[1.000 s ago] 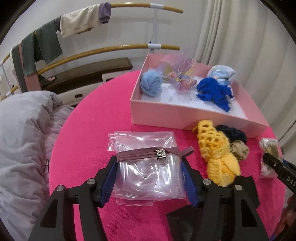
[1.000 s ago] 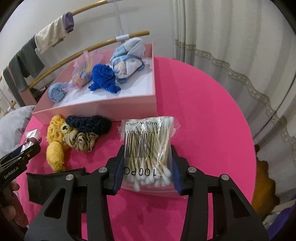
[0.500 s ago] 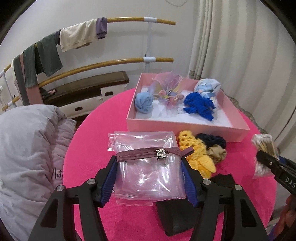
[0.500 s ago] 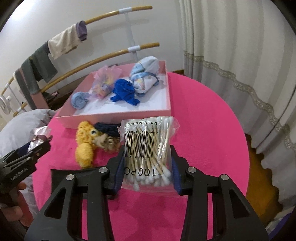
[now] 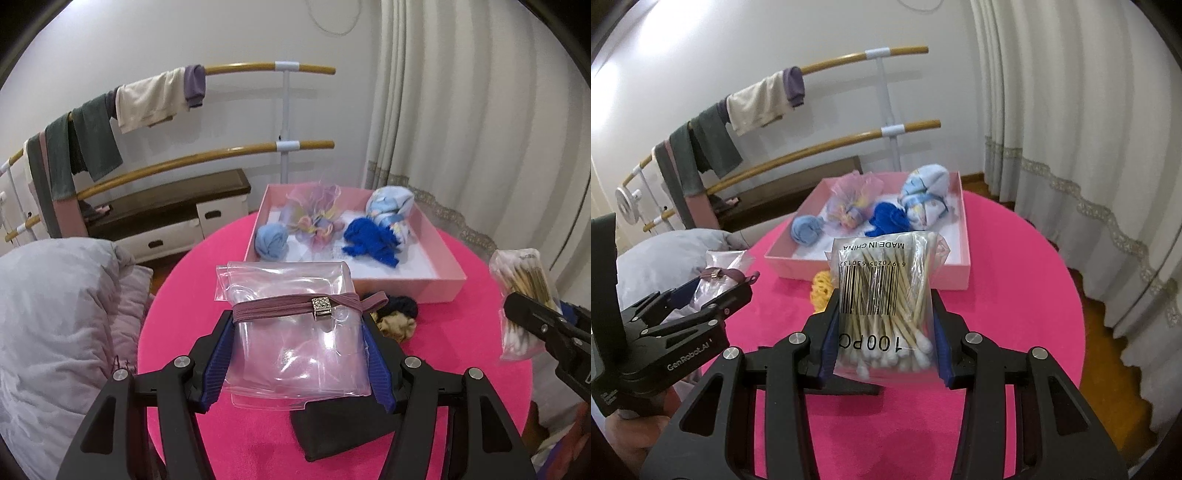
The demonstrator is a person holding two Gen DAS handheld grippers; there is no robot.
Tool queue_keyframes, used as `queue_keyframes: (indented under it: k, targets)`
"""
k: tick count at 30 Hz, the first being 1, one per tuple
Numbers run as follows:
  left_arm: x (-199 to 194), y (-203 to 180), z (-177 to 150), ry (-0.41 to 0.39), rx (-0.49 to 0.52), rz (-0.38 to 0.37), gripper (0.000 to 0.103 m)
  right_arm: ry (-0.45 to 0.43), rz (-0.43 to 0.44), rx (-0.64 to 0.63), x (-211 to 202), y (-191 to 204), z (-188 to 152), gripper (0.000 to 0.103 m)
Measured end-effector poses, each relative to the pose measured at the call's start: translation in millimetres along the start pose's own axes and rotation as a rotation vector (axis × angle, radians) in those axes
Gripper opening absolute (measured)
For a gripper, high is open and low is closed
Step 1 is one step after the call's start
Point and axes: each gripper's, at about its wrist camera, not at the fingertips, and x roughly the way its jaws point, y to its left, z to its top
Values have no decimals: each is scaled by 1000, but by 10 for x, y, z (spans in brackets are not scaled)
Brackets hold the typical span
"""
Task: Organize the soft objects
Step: 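Carry the plastic bag and swab bag into the pink box and open both tools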
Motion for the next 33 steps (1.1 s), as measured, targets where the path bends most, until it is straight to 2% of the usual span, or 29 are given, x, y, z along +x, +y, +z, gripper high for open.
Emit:
queue_keyframes:
  k: [9, 19, 25, 33]
  targets:
    - [-326, -85, 69, -58, -2, -5, 60, -47, 8, -23, -208, 107, 84, 39]
    - [-441, -115, 50, -66, -6, 0, 60, -59, 5, -37, -263, 158, 101, 39]
    - [-323, -177, 179, -65, -10, 2, 60, -68, 4, -45, -247, 133, 192, 39]
    - [-72, -108, 458, -56, -36, -17, 60, -93, -8, -47, -80, 27, 563, 39]
